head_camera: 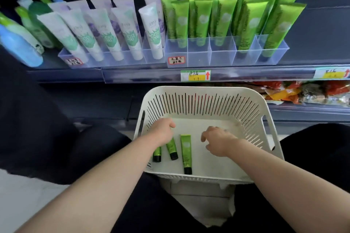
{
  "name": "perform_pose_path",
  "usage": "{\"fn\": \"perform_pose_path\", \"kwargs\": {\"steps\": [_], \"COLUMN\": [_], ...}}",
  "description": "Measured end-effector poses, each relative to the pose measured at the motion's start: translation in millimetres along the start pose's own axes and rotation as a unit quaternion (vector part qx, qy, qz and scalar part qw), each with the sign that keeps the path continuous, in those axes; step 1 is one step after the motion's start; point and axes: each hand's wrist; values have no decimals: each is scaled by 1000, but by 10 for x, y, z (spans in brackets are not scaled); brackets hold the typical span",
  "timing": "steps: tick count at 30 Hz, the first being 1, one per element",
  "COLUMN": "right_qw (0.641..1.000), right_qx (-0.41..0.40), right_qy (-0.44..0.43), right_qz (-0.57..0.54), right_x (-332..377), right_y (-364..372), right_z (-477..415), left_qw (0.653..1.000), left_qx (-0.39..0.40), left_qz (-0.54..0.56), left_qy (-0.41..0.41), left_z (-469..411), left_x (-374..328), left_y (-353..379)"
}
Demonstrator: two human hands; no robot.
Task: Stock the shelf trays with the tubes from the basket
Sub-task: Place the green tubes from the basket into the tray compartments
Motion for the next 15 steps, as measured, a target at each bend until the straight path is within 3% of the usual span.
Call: {"fn": "perform_pose_path", "kwargs": {"steps": [5,15], "right_qw": [997,986], "right_qx": [80,126], "right_qy": [-8,-70], "right_qz": [0,81], "right_x": [103,399], "right_y": [256,461], "right_z": [-219,-593], "left_qw": [998,997], "left_qx": [47,52], "left_qz": [21,-48], "left_qy": [-40,-10], "left_z": [-96,-273], "left_x": [170,83], "left_y": [172,317]}}
Point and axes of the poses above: each hand's wrist, its own z-axis away from the middle knuckle, its own y-axis out of the palm, x = y × z, and after that the axes turned 4 degrees about x, right-handed
